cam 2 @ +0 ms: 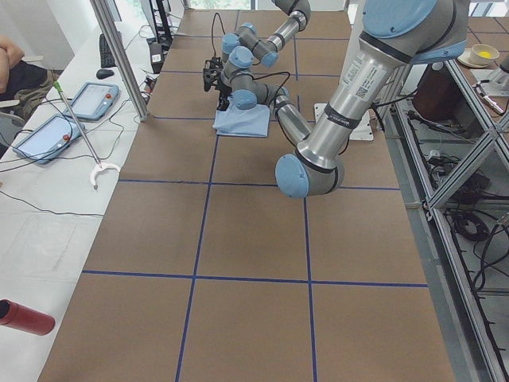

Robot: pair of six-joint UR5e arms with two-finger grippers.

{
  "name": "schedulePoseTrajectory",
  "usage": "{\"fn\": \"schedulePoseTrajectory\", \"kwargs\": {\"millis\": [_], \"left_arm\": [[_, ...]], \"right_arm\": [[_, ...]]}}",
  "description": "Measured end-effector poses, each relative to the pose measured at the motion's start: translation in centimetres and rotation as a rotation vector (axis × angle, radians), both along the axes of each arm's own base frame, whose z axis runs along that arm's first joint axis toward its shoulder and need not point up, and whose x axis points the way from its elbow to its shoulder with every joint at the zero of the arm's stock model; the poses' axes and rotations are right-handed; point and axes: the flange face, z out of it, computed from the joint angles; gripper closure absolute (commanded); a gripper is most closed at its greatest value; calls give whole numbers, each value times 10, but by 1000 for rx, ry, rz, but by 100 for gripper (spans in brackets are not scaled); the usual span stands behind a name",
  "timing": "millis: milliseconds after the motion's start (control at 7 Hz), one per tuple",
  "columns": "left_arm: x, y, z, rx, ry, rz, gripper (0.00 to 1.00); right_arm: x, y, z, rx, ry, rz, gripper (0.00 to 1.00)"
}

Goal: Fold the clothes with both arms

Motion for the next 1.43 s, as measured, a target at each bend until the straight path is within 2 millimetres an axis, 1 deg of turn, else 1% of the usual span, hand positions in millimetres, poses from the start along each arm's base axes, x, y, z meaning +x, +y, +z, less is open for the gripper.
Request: {"fn": "schedulePoseTrajectory", "kwargs": {"millis": [286,429,571,714,857,1000,1143,1286,1429], "left_arm": [[1,0,0,0,-1,1,0],[1,0,1,1,-2,3,0],[0,-1,2,9,-8,7,0],[-6,-5,6,30,-36,10,0],[-19,-14,10,53,-93,18,0],[-39,-25,16,66,-165,36,0],[-70,-42,32,76,-238,64,0],[-111,-58,56,91,-293,101,0],[-163,-71,84,115,-349,141,0]], "right_arm": [[18,-18,27,11,41,-35,0],[29,-27,34,21,46,-49,0],[41,-37,33,27,38,-49,0],[59,-48,26,30,16,-44,0],[91,-64,14,36,-23,-39,0],[139,-79,9,45,-66,-34,0],[205,-91,18,55,-110,-42,0],[275,-99,42,66,-148,-70,0],[351,-100,81,75,-182,-112,0]]}}
